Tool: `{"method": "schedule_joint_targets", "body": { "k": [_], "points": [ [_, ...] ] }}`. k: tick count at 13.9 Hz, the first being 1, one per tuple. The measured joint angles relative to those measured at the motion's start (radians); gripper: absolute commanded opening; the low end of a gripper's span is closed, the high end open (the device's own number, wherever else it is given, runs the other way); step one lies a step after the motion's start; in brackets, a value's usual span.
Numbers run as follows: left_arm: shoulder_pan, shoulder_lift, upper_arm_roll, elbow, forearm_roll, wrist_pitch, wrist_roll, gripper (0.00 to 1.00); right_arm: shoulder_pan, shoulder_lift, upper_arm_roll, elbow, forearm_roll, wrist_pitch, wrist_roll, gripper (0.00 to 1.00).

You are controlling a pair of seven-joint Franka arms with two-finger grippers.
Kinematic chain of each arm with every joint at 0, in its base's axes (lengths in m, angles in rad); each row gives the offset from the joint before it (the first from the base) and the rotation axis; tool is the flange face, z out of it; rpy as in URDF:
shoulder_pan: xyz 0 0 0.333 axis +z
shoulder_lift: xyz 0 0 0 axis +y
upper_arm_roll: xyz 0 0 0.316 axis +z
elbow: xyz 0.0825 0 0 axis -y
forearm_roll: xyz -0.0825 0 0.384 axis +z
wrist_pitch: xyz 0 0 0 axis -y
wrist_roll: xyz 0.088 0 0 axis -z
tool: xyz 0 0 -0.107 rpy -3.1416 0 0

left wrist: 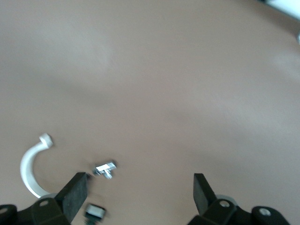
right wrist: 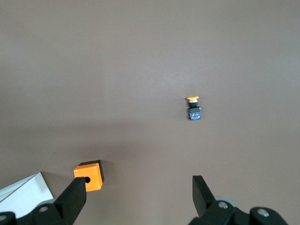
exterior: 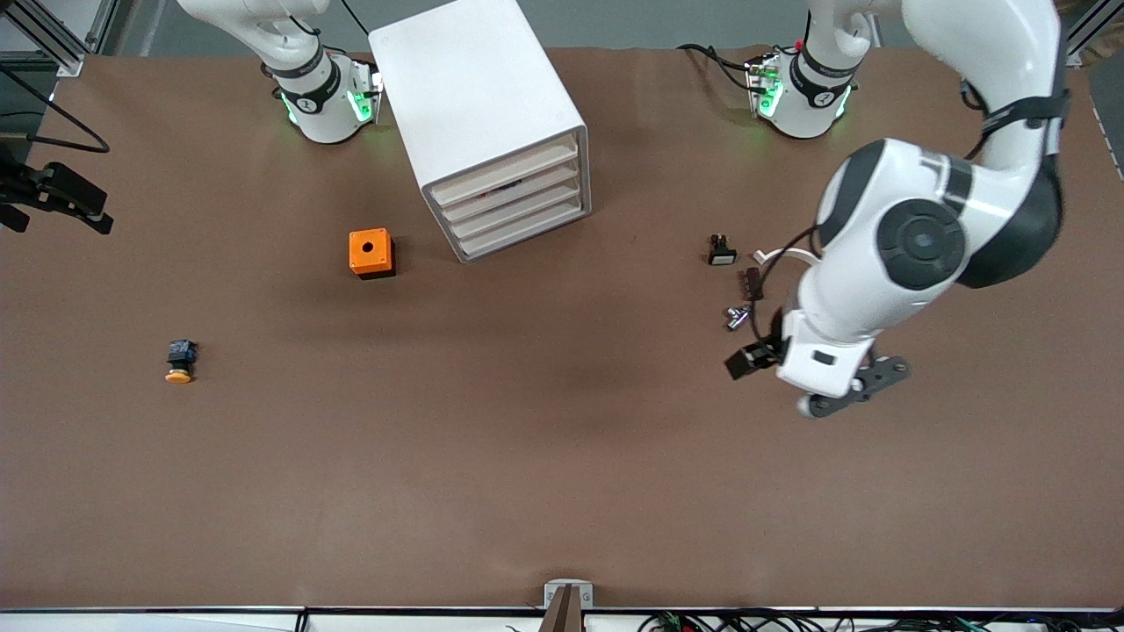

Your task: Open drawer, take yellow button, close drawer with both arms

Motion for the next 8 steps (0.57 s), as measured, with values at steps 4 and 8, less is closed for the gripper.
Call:
{"method": "schedule_joint_targets", "body": {
  "k": [4,8],
  "points": [
    [0.08,-0.058,0.0,0.0,0.012,-0.056,0.16,1.0,0.0,0.003,0.0,0.005,0.006,0.0,-0.003,1.0],
    [0.153,-0.138,-0.001,-0.001,0.013,-0.159,0.319,1.0,0.001,0.004,0.0,0.006,0.007,0.0,-0.006,1.0]
  ]
}}
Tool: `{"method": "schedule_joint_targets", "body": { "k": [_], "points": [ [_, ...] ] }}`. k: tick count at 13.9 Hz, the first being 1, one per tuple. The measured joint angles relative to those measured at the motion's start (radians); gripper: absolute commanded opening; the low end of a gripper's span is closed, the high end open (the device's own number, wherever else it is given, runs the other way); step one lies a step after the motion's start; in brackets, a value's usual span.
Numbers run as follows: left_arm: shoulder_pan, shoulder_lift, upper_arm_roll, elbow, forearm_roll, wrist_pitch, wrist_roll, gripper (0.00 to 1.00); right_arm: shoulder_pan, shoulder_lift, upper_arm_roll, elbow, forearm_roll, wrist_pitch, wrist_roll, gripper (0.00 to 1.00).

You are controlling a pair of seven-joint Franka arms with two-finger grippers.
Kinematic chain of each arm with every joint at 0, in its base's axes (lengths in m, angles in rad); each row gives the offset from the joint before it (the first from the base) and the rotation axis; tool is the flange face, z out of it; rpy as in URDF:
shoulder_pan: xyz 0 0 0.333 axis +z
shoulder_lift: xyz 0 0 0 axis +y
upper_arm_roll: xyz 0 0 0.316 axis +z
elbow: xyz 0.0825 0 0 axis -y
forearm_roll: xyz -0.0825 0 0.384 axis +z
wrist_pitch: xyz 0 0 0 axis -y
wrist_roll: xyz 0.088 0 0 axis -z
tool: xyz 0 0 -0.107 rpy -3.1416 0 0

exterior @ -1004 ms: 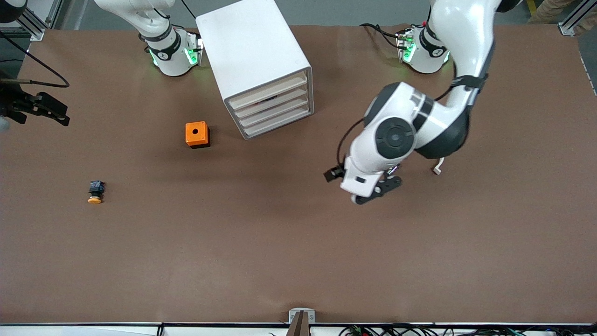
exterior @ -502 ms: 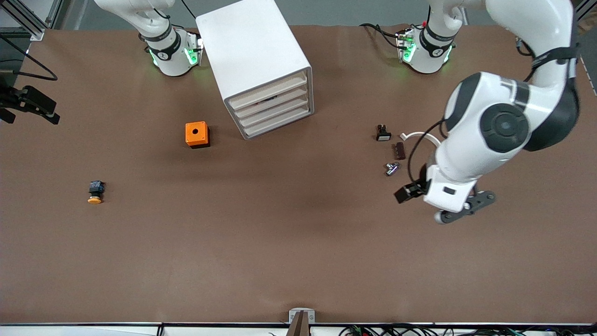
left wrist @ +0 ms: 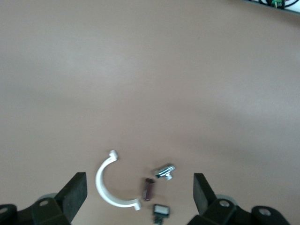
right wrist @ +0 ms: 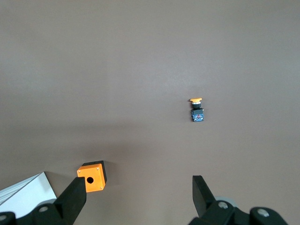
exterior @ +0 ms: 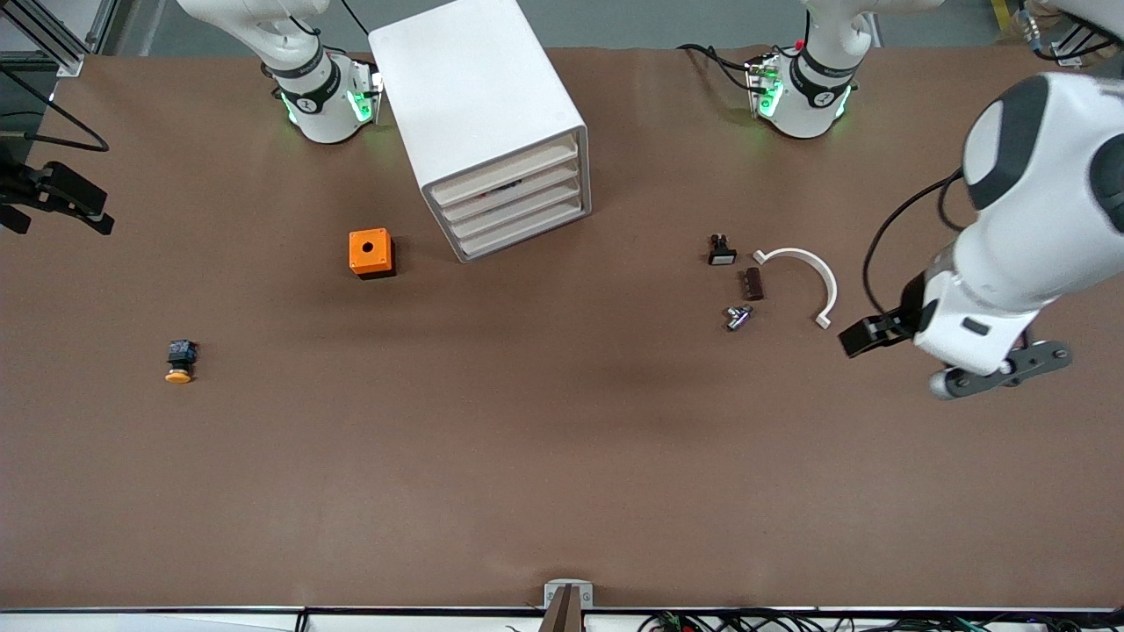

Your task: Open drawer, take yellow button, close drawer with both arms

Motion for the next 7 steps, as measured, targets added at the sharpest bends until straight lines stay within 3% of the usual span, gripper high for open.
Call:
{"method": "schedule_joint_targets", "body": {
  "k": [7],
  "points": [
    [0.089,-0.115,-0.001,-0.018,-0.009,-0.11,0.267,1.0,0.0,0.001,0.0,0.006,0.0,0.0,-0.005,1.0]
  ]
}}
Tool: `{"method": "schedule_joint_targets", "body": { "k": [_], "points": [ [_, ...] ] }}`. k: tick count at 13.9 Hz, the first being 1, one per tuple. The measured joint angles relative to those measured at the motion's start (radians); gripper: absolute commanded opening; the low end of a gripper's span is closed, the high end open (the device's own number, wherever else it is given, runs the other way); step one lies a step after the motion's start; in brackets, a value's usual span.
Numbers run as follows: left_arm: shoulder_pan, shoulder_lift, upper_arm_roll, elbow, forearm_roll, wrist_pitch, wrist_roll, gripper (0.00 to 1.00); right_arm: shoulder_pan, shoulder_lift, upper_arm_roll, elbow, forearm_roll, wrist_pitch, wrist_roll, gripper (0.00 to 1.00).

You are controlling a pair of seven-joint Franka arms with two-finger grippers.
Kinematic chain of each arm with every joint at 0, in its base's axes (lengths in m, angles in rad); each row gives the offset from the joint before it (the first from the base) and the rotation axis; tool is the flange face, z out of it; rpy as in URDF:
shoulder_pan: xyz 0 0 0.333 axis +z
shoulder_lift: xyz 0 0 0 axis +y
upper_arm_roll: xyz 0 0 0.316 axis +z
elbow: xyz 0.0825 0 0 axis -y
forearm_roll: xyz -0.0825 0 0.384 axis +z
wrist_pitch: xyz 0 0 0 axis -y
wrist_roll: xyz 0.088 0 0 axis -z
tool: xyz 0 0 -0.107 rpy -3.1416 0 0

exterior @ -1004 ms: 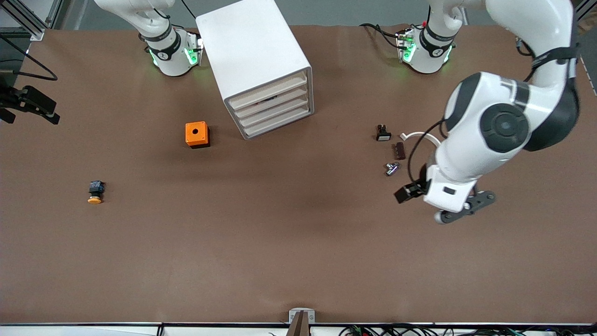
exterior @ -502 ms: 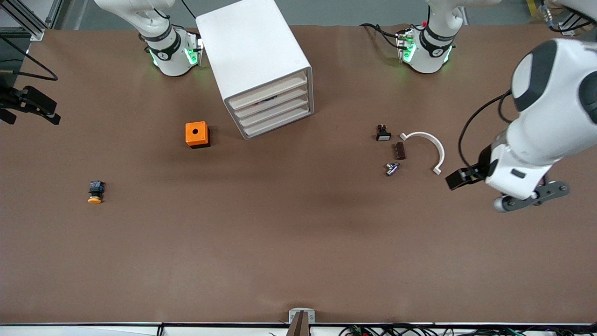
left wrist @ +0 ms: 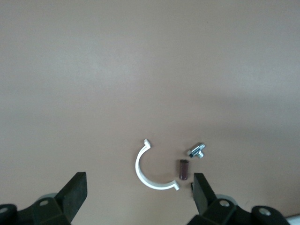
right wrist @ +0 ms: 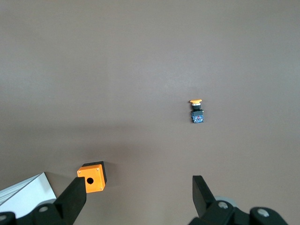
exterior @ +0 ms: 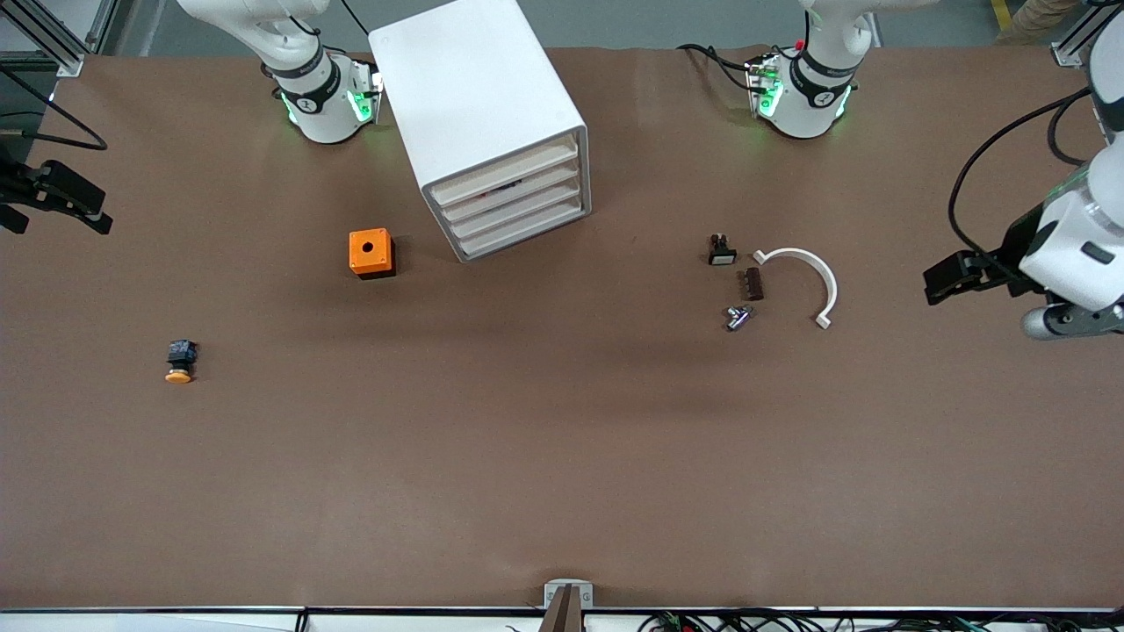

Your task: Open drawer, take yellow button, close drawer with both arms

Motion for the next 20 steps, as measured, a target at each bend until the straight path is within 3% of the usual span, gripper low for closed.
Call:
{"method": "schedule_joint_targets", "body": {
  "k": [7,10,20],
  "points": [
    [0.004,-0.289,0.011,-0.282,-0.041,0.001,0.021,1.0,0.0,0.003,0.0,0.006,0.0,0.002,0.0,1.0],
    [-0.012,-0.366,0.024,-0.357,-0.044,0.01,0.022,1.0,0.0,0.004,0.0,0.006,0.0,0.002,0.0,1.0],
    [-0.014,-0.375,0.036,-0.375,-0.084,0.014,0.022,1.0,0.0,0.006,0.0,0.013,0.0,0.002,-0.001,1.0]
  ]
}}
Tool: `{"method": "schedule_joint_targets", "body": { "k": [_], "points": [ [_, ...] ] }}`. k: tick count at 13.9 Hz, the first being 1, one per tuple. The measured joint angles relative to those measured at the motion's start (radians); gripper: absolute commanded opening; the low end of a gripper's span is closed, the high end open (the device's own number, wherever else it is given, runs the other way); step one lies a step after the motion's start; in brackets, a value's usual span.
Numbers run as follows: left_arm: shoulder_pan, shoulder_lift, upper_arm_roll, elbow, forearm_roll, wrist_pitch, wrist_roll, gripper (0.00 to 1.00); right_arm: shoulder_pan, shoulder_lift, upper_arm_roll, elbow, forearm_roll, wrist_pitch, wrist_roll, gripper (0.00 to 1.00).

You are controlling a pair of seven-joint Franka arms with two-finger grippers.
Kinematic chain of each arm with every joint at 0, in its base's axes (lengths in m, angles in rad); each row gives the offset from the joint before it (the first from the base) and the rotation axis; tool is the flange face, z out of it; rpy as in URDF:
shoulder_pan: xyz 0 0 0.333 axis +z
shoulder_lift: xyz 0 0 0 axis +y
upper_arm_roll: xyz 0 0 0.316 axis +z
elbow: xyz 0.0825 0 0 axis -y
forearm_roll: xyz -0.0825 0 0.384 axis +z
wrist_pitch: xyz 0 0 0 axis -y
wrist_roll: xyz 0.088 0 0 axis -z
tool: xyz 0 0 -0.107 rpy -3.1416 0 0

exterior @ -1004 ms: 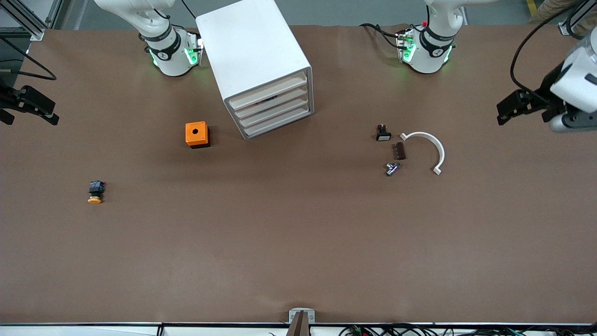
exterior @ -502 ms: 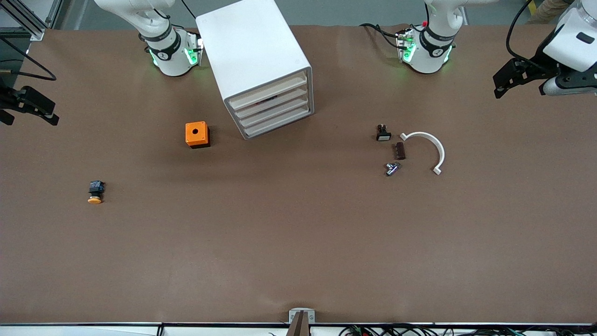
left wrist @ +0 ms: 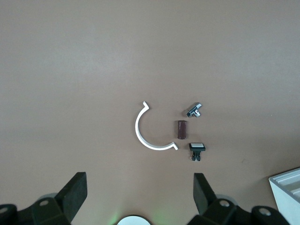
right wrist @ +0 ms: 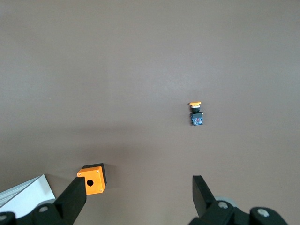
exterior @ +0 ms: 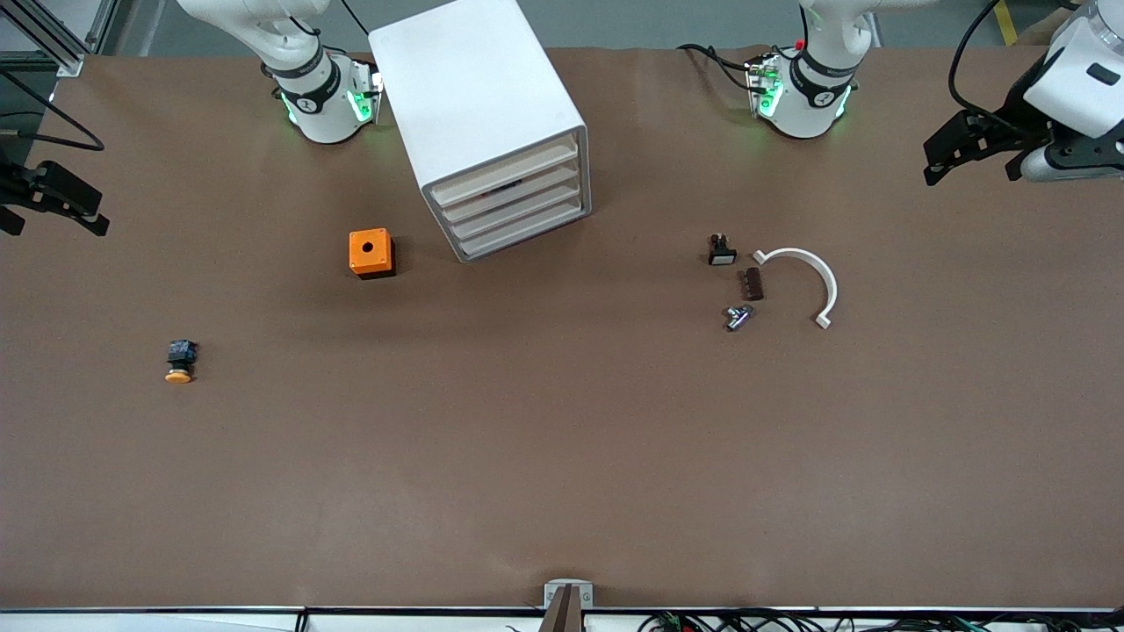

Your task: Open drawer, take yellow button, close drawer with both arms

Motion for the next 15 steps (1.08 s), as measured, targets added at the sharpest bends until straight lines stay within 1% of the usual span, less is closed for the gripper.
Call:
{"method": "schedule_joint_targets", "body": {
  "k": [4,15],
  "points": [
    [0.001,0.016,0.005,0.01,0.024,0.003,0.0,1.0,0.001,0.003,0.002,0.0,0.0,0.0,-0.001,1.0],
    [0.018,0.029,0.008,0.024,0.027,-0.005,-0.019,1.0,0.001,0.007,0.003,0.001,0.001,0.0,-0.001,1.0]
  ]
}}
